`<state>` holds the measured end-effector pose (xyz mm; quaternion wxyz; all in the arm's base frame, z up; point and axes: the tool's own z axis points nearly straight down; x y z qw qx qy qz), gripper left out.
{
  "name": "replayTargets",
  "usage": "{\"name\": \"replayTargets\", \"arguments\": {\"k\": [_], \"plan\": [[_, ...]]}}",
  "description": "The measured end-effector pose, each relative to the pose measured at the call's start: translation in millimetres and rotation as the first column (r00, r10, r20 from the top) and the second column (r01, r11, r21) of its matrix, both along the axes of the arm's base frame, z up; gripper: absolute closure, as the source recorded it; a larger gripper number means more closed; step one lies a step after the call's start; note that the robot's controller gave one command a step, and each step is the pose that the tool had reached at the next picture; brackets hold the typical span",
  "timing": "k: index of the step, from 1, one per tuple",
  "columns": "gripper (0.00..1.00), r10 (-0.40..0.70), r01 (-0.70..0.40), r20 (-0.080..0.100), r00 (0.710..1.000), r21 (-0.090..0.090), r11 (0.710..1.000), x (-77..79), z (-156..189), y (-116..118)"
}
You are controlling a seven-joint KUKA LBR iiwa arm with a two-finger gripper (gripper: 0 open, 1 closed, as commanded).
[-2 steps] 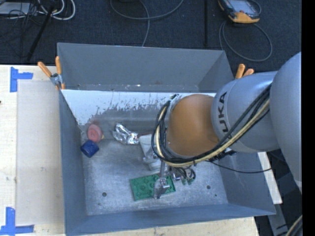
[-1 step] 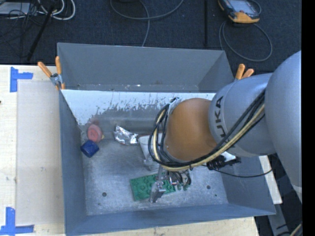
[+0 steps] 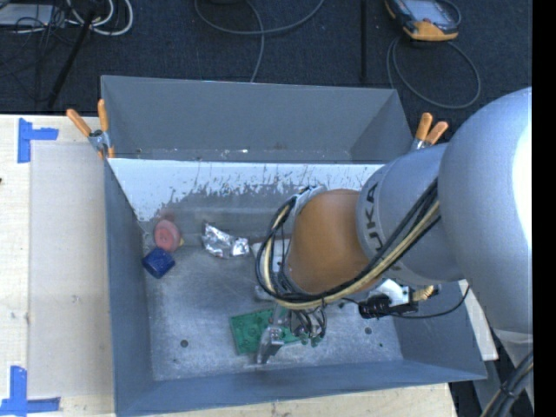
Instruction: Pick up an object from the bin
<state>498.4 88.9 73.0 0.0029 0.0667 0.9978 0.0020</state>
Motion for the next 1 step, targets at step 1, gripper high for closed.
{"name": "replayTargets", "arguments": {"k": [1], "plan": [[0.00, -0.001, 0.001, -0.003, 1.000, -0.001, 1.000, 1.0, 1.4, 0.7]]}}
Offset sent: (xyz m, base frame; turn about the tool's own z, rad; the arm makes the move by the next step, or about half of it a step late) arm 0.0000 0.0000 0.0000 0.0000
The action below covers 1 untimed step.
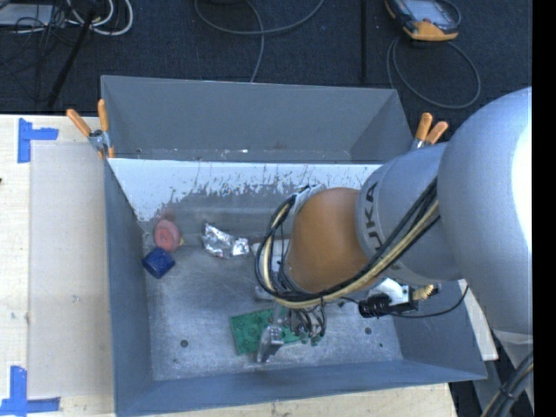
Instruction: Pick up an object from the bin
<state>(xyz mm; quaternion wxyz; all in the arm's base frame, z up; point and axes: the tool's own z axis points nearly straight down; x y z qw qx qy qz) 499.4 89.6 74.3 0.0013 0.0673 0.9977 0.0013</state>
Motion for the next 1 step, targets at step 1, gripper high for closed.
{"name": "replayTargets", "arguments": {"k": [1], "plan": [[1.00, -0.001, 0.001, 0.008, 1.000, 0.002, 1.000, 2.4, 1.8, 0.7]]}}
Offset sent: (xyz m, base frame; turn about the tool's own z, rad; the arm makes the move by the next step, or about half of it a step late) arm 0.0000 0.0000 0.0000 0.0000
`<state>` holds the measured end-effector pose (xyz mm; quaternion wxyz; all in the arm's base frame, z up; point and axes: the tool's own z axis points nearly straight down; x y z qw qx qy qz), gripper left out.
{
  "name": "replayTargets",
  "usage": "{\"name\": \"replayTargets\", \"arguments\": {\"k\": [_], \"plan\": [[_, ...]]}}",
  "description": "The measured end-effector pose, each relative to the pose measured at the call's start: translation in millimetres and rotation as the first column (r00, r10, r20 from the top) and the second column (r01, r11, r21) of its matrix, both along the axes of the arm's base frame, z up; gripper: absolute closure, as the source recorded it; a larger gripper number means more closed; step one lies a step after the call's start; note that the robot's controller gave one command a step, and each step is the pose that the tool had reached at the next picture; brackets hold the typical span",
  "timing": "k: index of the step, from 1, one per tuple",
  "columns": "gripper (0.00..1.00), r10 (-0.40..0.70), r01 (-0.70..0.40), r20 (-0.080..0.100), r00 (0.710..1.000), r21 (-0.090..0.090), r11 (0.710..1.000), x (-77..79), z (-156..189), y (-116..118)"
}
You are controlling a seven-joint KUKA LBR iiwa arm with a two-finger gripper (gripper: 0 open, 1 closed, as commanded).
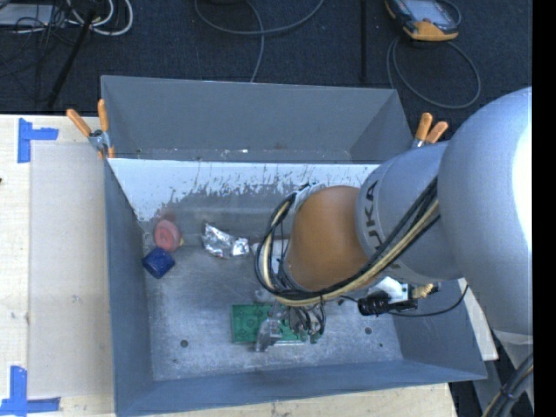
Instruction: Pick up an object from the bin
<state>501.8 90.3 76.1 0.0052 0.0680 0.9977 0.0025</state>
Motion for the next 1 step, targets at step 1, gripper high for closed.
{"name": "replayTargets", "arguments": {"k": [1], "plan": [[1.00, -0.001, 0.001, -0.006, 1.000, -0.001, 1.000, 1.0, 1.8, 0.9]]}}
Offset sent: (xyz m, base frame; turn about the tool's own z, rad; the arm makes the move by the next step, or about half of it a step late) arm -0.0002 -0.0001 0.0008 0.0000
